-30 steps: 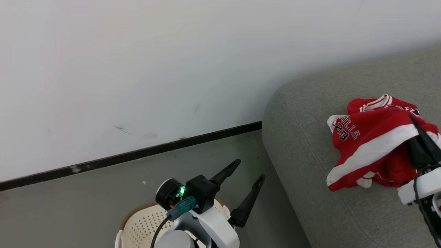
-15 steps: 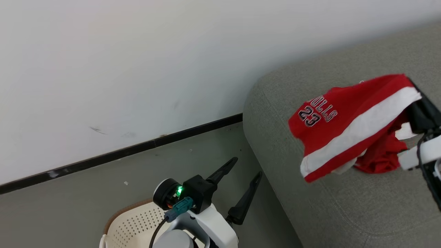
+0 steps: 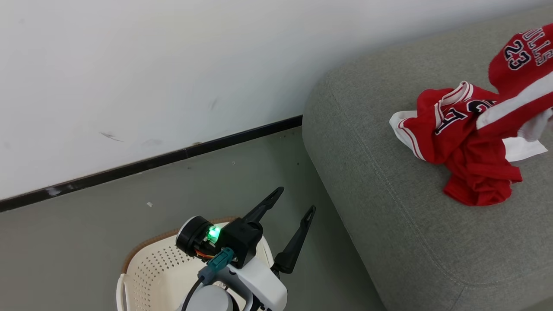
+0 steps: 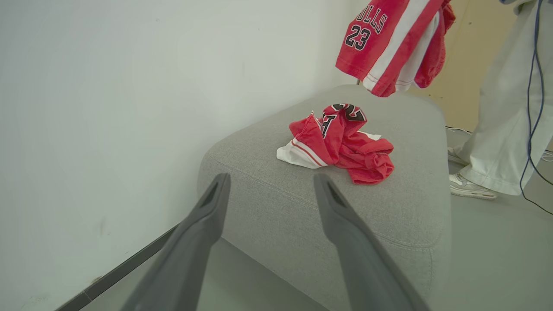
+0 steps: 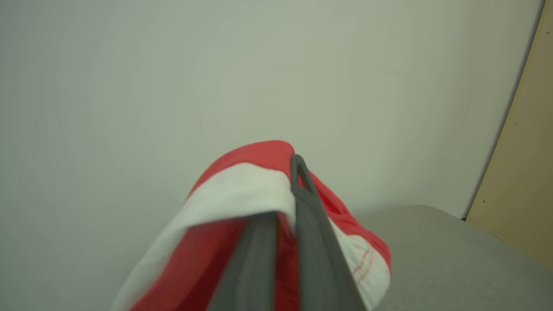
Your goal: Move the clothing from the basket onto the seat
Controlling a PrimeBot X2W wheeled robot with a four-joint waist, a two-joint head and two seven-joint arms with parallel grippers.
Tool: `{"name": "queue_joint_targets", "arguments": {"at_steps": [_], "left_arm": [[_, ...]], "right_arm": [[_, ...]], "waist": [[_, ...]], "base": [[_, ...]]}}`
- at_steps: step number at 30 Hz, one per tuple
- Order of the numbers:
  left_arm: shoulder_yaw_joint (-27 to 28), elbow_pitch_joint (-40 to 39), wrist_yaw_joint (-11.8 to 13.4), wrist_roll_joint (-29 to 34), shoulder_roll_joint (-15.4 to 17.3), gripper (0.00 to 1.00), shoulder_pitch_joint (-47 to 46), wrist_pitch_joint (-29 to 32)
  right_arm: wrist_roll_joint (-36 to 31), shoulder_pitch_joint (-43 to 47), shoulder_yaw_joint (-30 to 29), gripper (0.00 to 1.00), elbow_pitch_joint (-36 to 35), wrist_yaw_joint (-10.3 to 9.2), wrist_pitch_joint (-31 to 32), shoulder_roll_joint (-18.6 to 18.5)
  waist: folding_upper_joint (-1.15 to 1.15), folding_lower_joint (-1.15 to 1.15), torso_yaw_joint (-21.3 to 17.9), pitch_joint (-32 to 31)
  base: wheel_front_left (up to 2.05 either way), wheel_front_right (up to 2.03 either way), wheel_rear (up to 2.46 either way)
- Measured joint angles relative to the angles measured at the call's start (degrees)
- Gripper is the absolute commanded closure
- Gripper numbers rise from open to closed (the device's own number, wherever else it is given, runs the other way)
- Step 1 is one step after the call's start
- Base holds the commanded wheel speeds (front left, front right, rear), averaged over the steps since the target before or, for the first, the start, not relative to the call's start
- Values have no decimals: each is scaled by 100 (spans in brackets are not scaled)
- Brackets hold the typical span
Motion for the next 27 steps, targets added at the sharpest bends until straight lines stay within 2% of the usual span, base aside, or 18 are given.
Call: {"name": "queue_joint_targets", "arguments": {"at_steps": [10,15,19,27], "left_arm": [[-16,-348,59,269,167,0,-223,116],[-24,-446,122,347,197,0,-242,234],[-41,-536,147,389,209,0,-266,254],[-102,-653,146,437,205,0,-404,303]], "right_arm": [[-162,-535,-201,100,713,0,56,-185],[-246,-626,-338,100,1073,0,-120,-177],[-245,-560,-457,100,1461,0,-279,105],[-298,227,-661,100,2290,0,-442,734]], "waist": [[0,0,159,450],[0,0,256,672],[0,0,338,845],[0,0,494,1153]], "base": [[0,0,0],[0,0,0],[0,0,0],[0,0,0]]}}
